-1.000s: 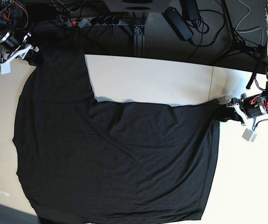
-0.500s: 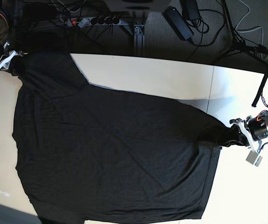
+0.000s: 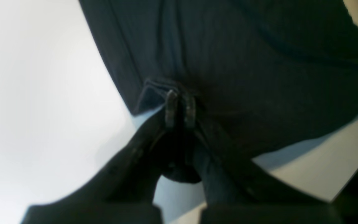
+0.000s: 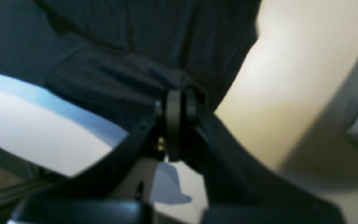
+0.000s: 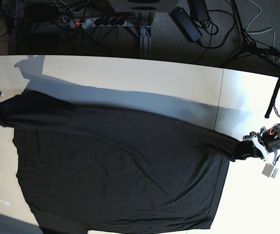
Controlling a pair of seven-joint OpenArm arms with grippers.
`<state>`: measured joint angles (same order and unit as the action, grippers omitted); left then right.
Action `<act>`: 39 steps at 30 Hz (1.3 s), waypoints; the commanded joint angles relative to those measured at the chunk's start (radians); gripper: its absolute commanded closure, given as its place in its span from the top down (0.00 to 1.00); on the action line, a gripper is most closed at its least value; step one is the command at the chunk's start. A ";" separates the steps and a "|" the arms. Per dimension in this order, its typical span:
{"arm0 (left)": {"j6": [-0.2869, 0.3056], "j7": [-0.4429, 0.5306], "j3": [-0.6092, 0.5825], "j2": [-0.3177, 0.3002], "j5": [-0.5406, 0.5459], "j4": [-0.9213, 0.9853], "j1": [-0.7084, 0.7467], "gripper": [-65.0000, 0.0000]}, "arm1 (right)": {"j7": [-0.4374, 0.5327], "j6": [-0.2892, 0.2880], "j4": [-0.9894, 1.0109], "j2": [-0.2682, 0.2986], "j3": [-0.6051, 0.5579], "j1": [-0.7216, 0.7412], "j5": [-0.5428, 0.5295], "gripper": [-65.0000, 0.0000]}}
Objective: Fold the T-shirt properly
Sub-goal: 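Lift the shirt with both grippers and drag it across the table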
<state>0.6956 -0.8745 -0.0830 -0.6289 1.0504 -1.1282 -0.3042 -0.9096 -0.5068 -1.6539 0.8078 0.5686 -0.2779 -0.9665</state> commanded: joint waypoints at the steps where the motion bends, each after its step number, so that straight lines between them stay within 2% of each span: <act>1: 0.003 0.019 0.010 -0.017 0.015 0.005 -0.042 0.00 | 0.021 -0.058 0.011 0.036 -0.003 0.035 -0.002 0.00; 5: 0.003 0.031 0.010 -0.009 0.013 0.072 -0.097 0.00 | 0.023 -0.058 0.115 0.066 -0.090 0.163 -0.002 0.00; 10: 0.003 0.045 0.009 0.023 -0.002 0.153 -0.160 0.00 | 0.029 -0.059 0.245 0.067 -0.249 0.372 0.016 0.00; 13: 0.003 0.093 0.008 0.036 -0.038 0.220 -0.203 0.00 | 0.031 -0.060 0.324 0.067 -0.362 0.501 0.026 0.00; 19: 0.003 0.139 -0.003 0.054 -0.060 0.321 -0.269 0.00 | 0.042 -0.060 0.445 0.055 -0.540 0.721 0.047 0.00; 23: 0.003 0.237 -0.024 0.073 -0.154 0.354 -0.292 0.00 | 0.055 -0.059 0.509 0.039 -0.634 0.834 0.080 0.00; 25: 0.003 0.251 -0.030 0.081 -0.167 0.362 -0.297 0.00 | 0.069 -0.059 0.537 0.028 -0.674 0.879 0.098 0.00; 29: 0.003 0.279 -0.030 0.096 -0.221 0.363 -0.297 0.00 | 0.084 -0.059 0.595 -0.014 -0.726 0.956 0.148 0.00; 33: 0.003 0.324 -0.030 0.106 -0.271 0.363 -0.297 0.00 | 0.098 -0.060 0.653 -0.069 -0.728 1.004 0.180 0.00; 37: 0.003 0.345 -0.031 0.114 -0.297 0.363 -0.297 0.00 | 0.139 -0.060 0.693 -0.113 -0.728 1.017 0.276 0.00; 39: 0.003 0.367 -0.031 0.117 -0.321 0.363 -0.297 0.03 | 0.164 -0.059 0.715 -0.128 -0.728 1.017 0.315 0.00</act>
<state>0.6960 -0.5320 -0.1181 -0.4953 0.7162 -0.7517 -0.5686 -0.7708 -0.5079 -0.9272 0.6617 -0.1699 0.7090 -0.6418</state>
